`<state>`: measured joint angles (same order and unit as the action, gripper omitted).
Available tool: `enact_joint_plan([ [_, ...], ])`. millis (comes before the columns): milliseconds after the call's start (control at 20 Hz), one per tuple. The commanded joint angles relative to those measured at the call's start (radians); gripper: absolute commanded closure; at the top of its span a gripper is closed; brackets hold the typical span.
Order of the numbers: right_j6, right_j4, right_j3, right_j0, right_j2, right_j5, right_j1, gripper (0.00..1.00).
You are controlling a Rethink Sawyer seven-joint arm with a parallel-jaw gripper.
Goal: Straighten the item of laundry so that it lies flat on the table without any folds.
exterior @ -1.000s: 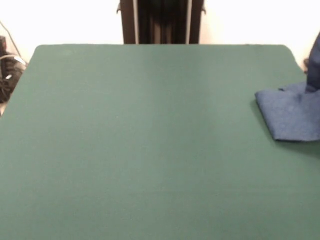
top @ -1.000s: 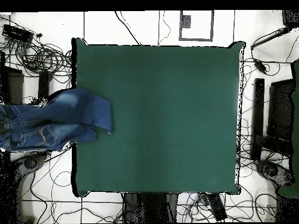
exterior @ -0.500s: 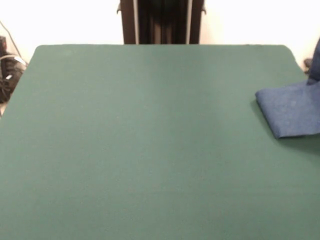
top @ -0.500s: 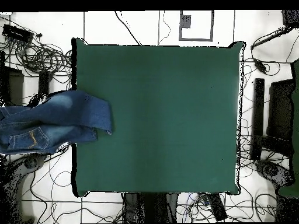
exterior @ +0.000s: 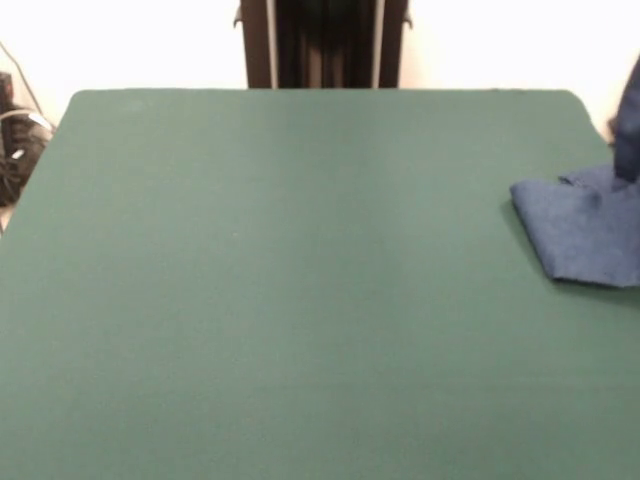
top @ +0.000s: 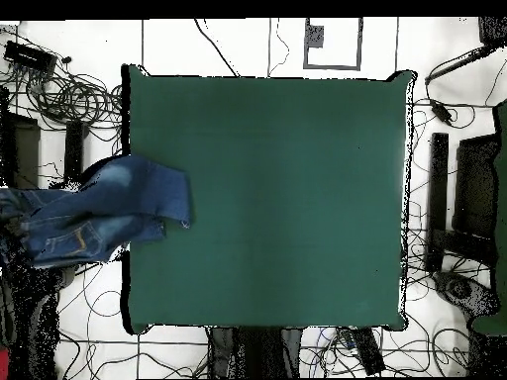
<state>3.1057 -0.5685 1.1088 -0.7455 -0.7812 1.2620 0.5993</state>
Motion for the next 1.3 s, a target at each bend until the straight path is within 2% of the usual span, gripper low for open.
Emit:
enact_joint_plan([
  [50,-0.209,0.109,0.278,0.056,0.163,-0.15,0.062,1.0],
  [450,-0.315,0.26,0.421,0.131,0.26,-0.315,0.127,1.0],
  [950,-0.454,0.348,0.66,0.36,0.519,-0.648,0.186,1.0],
  [1150,-0.467,0.453,0.722,0.463,0.618,-0.823,0.165,1.0],
  [1300,-0.435,0.565,0.729,0.5,0.639,-0.91,0.137,1.0],
])
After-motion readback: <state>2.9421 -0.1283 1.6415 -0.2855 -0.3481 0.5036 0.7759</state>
